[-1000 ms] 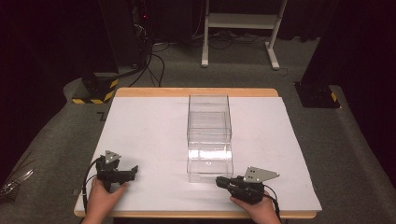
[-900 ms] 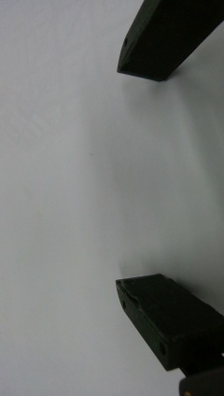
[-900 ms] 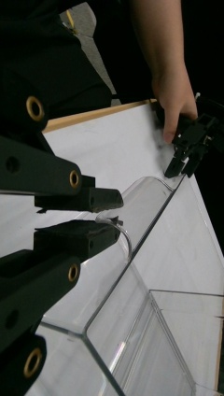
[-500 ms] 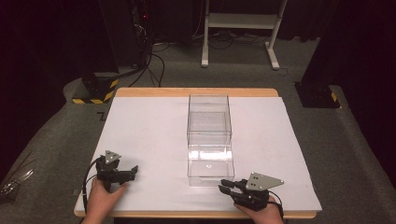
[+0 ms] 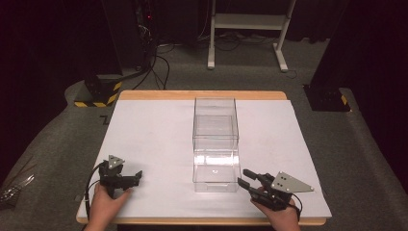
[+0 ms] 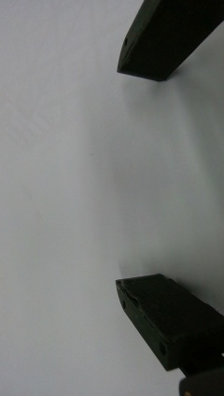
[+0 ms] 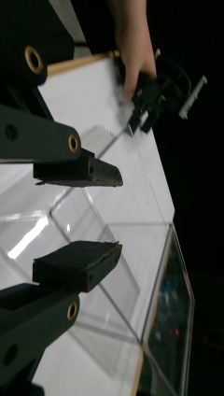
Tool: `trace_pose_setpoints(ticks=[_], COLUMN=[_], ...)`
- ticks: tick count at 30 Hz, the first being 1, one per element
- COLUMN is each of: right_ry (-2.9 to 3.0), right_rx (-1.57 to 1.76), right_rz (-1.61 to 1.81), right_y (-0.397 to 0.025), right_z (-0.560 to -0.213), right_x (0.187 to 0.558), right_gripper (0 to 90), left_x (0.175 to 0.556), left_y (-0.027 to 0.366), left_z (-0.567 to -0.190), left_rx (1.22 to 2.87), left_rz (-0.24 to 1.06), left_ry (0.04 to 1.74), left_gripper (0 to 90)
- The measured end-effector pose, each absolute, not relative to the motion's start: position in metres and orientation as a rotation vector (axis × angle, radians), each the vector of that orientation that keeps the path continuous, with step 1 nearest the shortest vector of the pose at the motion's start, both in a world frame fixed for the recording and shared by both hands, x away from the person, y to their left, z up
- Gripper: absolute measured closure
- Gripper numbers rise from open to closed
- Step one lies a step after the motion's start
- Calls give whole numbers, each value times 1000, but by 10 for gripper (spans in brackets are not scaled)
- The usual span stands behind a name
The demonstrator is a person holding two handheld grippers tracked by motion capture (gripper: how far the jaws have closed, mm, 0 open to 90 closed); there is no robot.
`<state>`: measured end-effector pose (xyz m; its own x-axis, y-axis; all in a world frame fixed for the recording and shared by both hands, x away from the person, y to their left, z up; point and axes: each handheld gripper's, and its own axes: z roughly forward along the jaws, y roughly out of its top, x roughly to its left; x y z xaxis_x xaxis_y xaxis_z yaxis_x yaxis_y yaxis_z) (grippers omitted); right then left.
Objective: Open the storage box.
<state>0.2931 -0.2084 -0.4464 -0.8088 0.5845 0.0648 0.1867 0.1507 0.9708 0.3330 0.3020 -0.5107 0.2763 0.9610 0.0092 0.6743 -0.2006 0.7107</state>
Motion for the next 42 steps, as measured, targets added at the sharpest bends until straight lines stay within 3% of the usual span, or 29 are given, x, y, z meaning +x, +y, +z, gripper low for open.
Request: trace_pose_setpoints(ticks=[24,35,42], right_ry=[1865,2003,2043], right_rx=[1124,1279,1291], right_rz=[1219,987,946], right_y=[-271,-275,-273], right_z=[-471,-498,-500], right_x=[324,342,346], right_gripper=[460,344,350], left_x=[333,333,333], left_y=[302,302,302], left_z=[-511,-511,-511], left_rx=[1955,1955,1955], left_rz=[621,621,622], left_ry=[1466,1466,1466], left_gripper=[6,6,7])
